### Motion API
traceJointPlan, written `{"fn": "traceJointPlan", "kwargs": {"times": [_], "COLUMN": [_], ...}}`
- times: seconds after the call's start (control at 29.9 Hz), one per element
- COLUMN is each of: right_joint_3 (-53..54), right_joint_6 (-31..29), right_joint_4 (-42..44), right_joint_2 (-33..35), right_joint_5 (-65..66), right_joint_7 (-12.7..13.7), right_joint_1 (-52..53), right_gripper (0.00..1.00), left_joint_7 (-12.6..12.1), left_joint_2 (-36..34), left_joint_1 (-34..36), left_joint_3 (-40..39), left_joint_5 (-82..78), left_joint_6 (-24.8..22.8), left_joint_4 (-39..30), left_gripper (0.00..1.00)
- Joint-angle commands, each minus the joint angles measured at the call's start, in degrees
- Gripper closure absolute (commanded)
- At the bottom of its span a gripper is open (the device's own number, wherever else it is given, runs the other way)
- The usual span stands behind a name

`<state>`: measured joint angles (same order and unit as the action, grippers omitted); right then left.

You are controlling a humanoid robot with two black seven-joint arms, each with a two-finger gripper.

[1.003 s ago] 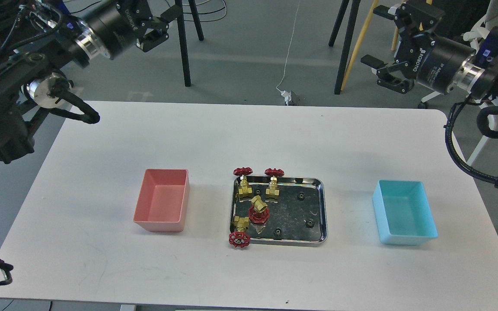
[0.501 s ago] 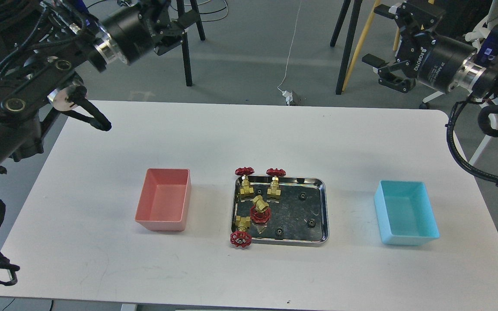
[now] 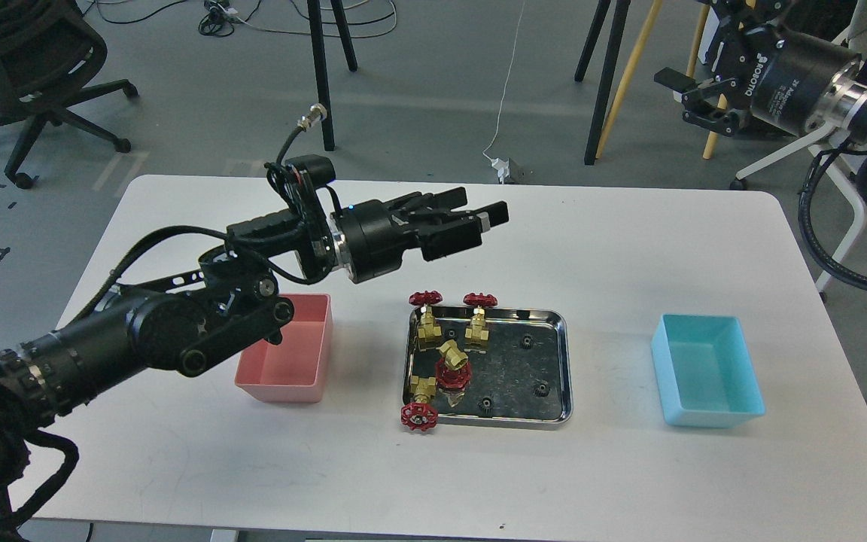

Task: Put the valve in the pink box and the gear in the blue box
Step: 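Reach the left gripper over the tray toward a red-handled brass valve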

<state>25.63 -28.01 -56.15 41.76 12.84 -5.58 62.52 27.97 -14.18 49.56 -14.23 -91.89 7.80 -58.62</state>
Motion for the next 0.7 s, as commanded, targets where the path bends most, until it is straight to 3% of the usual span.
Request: {"fn": "traceJointPlan", "kwargs": {"times": [0.0,0.1,0.3,0.43,0.67], "right_joint_3": [-0.1,-0.2,-0.2,-0.2,-0.3], "right_joint_6": [0.0,0.0,0.0,0.0,0.0], "right_joint_4": [1.4,2.2,2.3,2.3,2.4], "right_joint_2": [0.0,0.0,0.0,0.0,-0.1], "right_joint_5": [0.0,0.1,0.2,0.2,1.0], "right_joint_7": [0.0,0.0,0.0,0.0,0.0], "right_joint_1": [0.5,0.9,1.4,1.5,1.4], "right_gripper": [0.00,0.00,0.00,0.00,0.00], "left_joint_7": [-1.2,-3.7,-4.1,-3.8,-3.6], "left_joint_2": [4.0,7.0,11.5,14.2,14.2], "left_joint_1": [-1.8,-5.0,-8.3,-8.8,-9.9], "left_joint_3": [4.6,4.4,4.5,4.8,5.2], "left_joint_5": [-10.1,-15.5,-18.1,-22.3,-22.4], "left_joint_6": [10.5,12.4,14.2,18.6,19.0], "left_joint_4": [0.6,3.9,10.5,18.5,25.0], "left_gripper": [0.00,0.00,0.00,0.00,0.00]}}
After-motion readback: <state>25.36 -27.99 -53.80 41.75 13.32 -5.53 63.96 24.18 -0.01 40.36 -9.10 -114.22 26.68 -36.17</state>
